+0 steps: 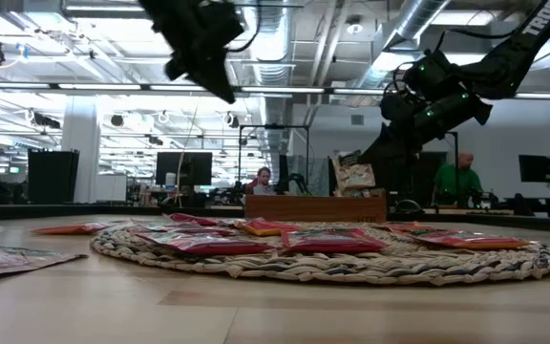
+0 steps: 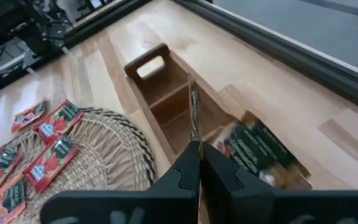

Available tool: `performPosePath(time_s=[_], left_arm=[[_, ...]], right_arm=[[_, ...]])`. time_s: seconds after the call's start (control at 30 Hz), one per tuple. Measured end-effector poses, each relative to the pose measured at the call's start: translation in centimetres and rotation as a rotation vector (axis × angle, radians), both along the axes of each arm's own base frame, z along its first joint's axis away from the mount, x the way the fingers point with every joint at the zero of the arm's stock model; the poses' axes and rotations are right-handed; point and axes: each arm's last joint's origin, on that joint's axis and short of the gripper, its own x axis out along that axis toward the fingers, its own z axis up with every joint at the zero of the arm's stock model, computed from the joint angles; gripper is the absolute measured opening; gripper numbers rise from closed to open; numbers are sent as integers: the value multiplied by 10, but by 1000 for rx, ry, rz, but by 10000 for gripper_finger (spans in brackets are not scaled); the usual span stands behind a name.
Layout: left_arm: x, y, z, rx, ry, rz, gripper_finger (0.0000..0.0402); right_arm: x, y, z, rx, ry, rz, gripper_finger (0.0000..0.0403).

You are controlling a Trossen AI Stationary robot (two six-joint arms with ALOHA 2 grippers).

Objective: Pick & Place Tea
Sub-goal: Put the top brown tea bag into the right slot of the wooden organizer

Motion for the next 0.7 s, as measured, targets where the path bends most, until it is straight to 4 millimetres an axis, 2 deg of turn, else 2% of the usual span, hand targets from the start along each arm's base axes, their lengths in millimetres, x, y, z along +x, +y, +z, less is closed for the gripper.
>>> performPosePath(time_s=[0.13, 0.27, 0.7], left_arm=[[-18, -1, -10, -30, -13, 32, 0], [-27, -1, -20, -43, -5, 43, 0], [-27, -1, -47, -25, -102, 29, 0]], right_arm=[[2, -1, -3, 2, 5, 0, 0], [-1, -4, -4, -16, 19, -10, 0], [-3, -7, -4, -41, 35, -51, 0]])
